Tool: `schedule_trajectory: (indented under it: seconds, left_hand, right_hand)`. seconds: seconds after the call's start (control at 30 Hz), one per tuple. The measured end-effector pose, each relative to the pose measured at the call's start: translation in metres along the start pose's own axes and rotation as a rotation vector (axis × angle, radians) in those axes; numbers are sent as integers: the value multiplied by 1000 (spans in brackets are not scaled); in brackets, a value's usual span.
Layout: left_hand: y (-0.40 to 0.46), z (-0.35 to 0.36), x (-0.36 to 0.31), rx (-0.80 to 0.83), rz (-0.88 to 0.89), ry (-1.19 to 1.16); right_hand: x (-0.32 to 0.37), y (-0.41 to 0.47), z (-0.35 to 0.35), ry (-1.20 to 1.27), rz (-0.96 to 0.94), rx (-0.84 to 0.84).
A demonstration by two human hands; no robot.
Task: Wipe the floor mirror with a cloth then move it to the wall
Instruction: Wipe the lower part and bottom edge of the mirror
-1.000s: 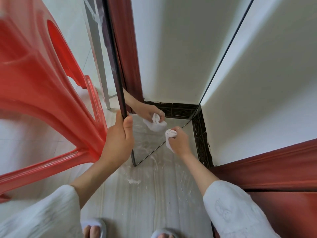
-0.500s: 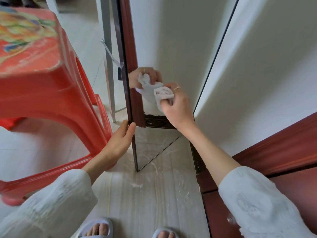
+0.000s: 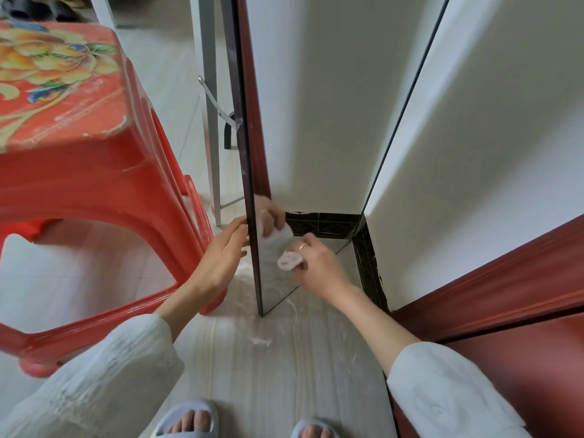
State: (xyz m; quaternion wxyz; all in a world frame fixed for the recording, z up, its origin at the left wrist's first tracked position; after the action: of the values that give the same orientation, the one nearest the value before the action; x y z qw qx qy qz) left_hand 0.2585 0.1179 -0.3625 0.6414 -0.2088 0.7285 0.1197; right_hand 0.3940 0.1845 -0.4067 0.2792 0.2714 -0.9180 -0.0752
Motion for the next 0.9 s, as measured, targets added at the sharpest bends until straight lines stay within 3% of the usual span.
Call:
schedule_trajectory:
  seconds: [0.17,0.27,0.4,0.6,0.9]
  left_hand:
    - [2,1,13,-16,-44,-38]
    - [1,2,11,-11,-52,-43]
    - [1,1,9,-6,-36,-34]
    - [2,4,25,13,4,63]
    - [4,18,87,60,-48,205]
  right_hand:
    - [8,40,-92,94,-21,-487]
    - [30,53,-113,190,-84,-633]
    - [61,39,-58,169,-223,-498]
    - [30,-14,29,181,-222,-369]
    - [-32,-70,133,193,3,-180]
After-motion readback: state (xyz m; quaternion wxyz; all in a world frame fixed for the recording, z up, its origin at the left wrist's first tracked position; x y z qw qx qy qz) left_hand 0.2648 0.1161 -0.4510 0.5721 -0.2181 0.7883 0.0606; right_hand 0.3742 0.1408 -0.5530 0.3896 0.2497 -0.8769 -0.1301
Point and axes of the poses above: each hand's wrist, its own y-axis towards the middle knuckle, its own z-axis out of the palm, x = y × z, the point moved 8 cm from there along y, towards the middle knuckle, and after that the axes turned 14 degrees about -x, right-handed, at the moved point
